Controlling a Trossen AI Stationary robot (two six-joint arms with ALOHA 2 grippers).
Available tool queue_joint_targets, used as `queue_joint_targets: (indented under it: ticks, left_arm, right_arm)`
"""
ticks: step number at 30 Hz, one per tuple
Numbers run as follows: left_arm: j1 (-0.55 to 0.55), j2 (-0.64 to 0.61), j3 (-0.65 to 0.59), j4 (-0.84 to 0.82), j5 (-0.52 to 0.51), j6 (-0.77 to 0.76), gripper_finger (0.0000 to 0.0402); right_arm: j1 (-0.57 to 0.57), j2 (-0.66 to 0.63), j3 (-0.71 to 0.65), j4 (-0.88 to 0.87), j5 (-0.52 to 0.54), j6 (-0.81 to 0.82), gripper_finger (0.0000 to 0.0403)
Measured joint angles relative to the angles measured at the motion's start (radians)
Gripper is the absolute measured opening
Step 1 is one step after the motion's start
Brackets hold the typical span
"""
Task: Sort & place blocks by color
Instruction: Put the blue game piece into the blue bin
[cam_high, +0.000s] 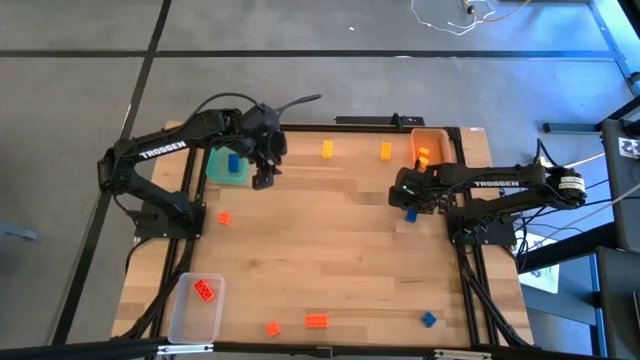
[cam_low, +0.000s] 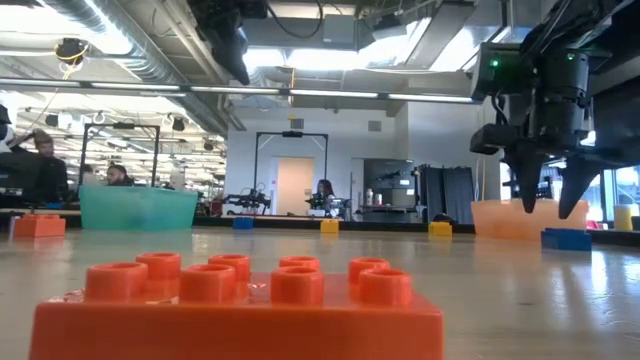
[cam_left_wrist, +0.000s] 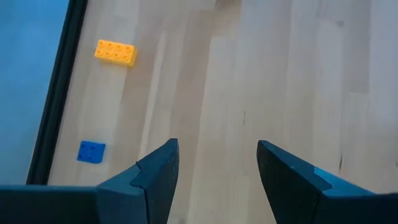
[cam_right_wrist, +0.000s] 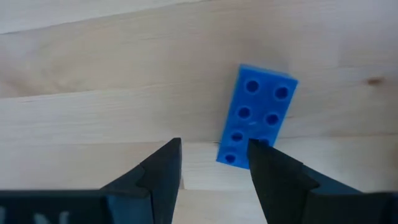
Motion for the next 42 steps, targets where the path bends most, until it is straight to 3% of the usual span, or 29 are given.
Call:
queue_joint_targets:
  ticks: [14, 31, 42]
  left_arm:
    - [-0.016, 0.0, 0.0, 0.001, -0.001, 0.01, 0.0206]
    - [-0.016, 0.0, 0.0, 0.039, -0.001, 0.01, 0.0206]
    - [-0.016, 0.0, 0.0, 0.039, -0.001, 0.01, 0.0206]
  right_arm:
    - [0.0, 0.024, 0.001, -0.074, -0.055, 0.007, 0.0184]
    - [0.0, 0.024, 0.001, 0.084, -0.078, 0.003, 0.0184]
    - [0.002, 0.024, 0.001, 0.091, -0.065, 0.0, 0.0184]
